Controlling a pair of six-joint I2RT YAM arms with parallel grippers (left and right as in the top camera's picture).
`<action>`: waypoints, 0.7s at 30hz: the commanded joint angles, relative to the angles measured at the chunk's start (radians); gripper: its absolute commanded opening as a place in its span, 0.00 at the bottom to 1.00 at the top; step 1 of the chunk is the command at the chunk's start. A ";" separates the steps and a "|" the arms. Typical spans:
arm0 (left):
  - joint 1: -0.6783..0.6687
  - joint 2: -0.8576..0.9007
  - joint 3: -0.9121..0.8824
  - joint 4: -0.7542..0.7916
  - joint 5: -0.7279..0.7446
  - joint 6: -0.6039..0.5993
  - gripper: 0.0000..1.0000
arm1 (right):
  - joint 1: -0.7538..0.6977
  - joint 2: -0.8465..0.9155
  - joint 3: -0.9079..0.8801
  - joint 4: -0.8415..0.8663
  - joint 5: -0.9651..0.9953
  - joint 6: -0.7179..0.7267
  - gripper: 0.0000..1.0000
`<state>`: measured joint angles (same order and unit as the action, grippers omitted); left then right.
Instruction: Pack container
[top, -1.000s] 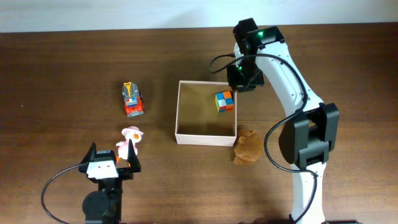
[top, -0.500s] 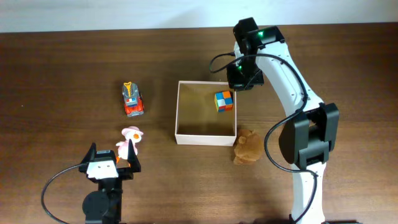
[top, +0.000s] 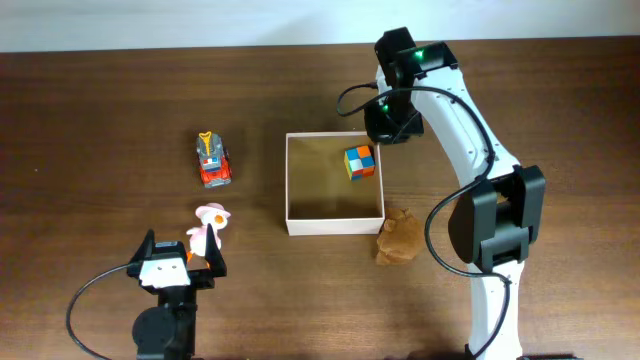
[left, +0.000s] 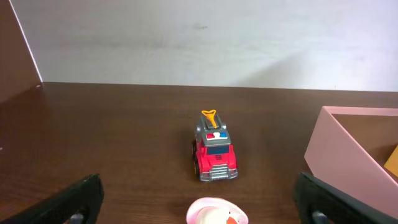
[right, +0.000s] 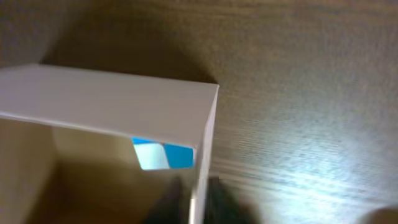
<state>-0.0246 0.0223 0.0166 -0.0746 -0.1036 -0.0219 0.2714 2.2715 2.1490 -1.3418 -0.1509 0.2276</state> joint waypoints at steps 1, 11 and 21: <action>0.006 -0.009 -0.007 0.002 0.010 0.016 0.99 | 0.004 0.013 -0.008 -0.005 0.008 -0.009 0.43; 0.006 -0.009 -0.007 0.002 0.010 0.016 0.99 | 0.004 0.013 -0.008 0.006 0.008 -0.010 0.36; 0.006 -0.009 -0.007 0.002 0.010 0.016 0.99 | 0.011 0.030 -0.008 0.008 0.008 -0.010 0.31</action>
<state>-0.0246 0.0223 0.0166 -0.0750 -0.1036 -0.0219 0.2718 2.2753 2.1487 -1.3334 -0.1509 0.2241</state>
